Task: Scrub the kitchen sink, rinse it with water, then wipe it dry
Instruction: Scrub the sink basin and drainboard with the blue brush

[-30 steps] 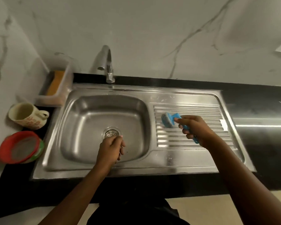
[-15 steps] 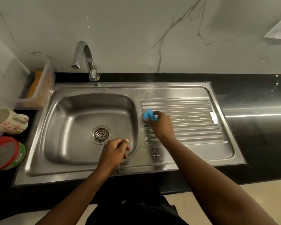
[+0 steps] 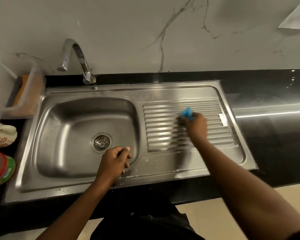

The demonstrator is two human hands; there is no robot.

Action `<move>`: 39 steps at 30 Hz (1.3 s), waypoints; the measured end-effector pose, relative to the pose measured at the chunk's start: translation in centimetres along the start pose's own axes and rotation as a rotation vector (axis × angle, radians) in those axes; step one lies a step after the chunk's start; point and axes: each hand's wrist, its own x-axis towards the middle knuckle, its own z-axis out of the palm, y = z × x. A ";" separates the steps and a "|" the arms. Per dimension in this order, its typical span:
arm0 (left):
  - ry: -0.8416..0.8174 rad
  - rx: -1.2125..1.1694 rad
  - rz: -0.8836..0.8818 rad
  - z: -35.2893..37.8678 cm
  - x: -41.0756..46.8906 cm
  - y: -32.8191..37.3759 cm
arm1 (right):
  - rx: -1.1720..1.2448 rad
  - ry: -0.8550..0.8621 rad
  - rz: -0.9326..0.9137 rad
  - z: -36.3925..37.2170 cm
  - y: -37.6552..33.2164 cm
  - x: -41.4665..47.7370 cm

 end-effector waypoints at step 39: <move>-0.026 -0.025 0.023 1.1 0.8 1.0 | -0.104 0.057 0.018 -4.8 4.9 -0.2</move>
